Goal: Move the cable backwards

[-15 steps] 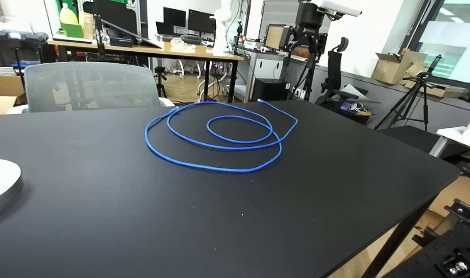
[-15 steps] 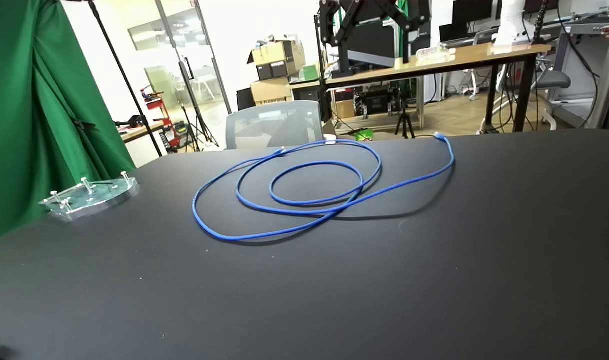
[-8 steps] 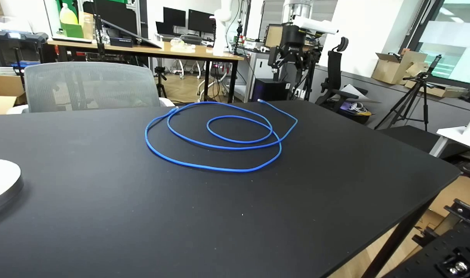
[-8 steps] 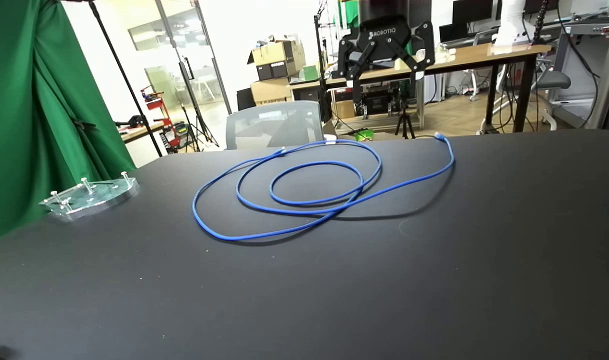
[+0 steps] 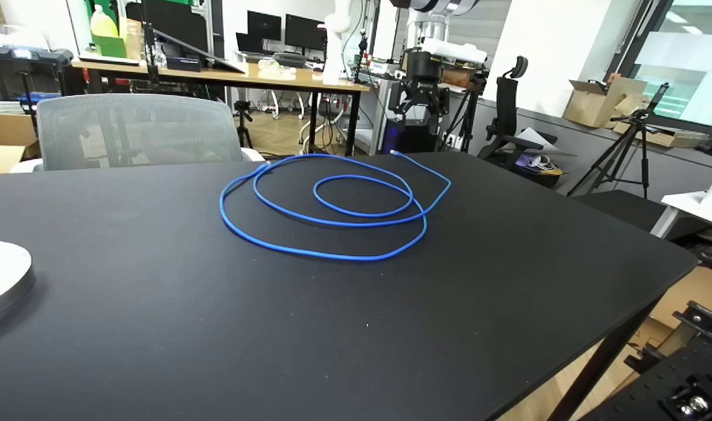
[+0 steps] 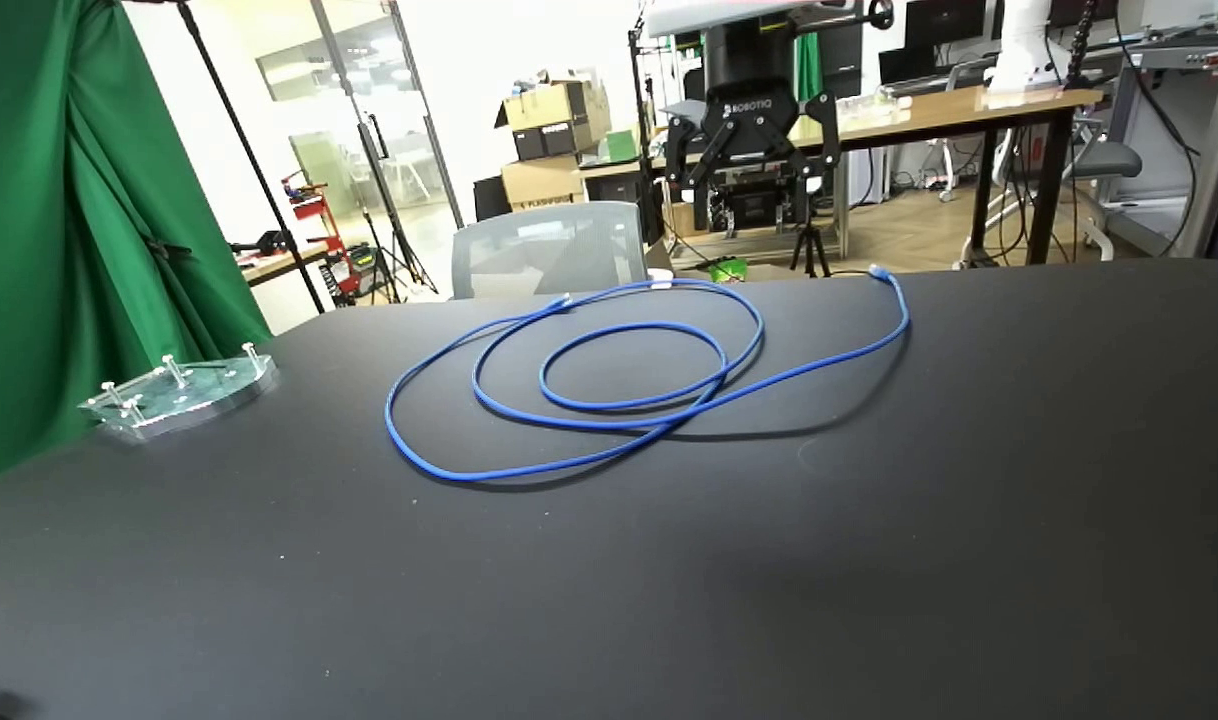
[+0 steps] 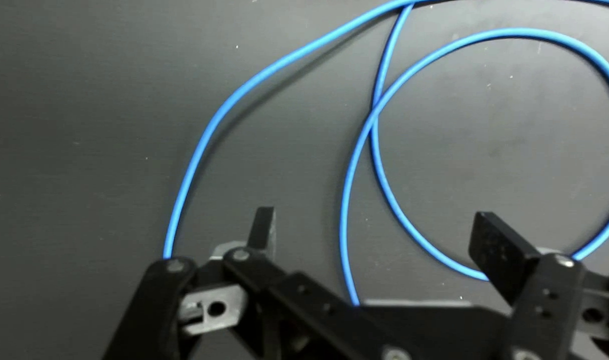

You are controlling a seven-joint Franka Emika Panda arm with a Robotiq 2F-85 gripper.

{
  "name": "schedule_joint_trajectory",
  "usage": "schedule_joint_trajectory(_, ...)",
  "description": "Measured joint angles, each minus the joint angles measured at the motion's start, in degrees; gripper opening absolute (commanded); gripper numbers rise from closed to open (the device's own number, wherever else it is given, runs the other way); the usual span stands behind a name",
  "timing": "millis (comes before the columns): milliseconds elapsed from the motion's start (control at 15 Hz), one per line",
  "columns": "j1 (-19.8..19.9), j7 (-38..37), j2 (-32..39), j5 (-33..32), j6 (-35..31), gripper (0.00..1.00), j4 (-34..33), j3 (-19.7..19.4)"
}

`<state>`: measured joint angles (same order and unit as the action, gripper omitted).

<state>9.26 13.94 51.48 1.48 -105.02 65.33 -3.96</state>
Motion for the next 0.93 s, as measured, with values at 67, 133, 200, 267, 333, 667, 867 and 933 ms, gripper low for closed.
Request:
schedule_joint_trajectory(67, 0.00, 0.00, 0.00, -0.17, -0.49, 1.00, 0.17, 0.01)
schedule_joint_trajectory(133, -0.01, -0.06, 0.06, -0.21, -1.12, 1.00, 0.28, 0.02)
schedule_joint_trajectory(200, -0.01, -0.11, 0.27, -0.21, -1.54, 1.00, 0.27, 0.02)
schedule_joint_trajectory(267, 0.00, -0.17, 0.64, -0.21, -2.16, 1.00, 0.24, 0.02)
schedule_joint_trajectory(333, -0.01, -0.36, 1.18, -0.21, -3.06, 1.00, 0.23, 0.02)
schedule_joint_trajectory(667, -0.05, -1.76, 5.53, -0.10, -8.93, 1.00, -0.23, 0.53)
schedule_joint_trajectory(867, -0.10, -2.63, 8.45, -0.09, -9.16, 1.00, -1.56, 0.70)
schedule_joint_trajectory(933, -0.09, -2.76, 9.40, -0.05, -9.15, 0.75, -2.12, 0.75)
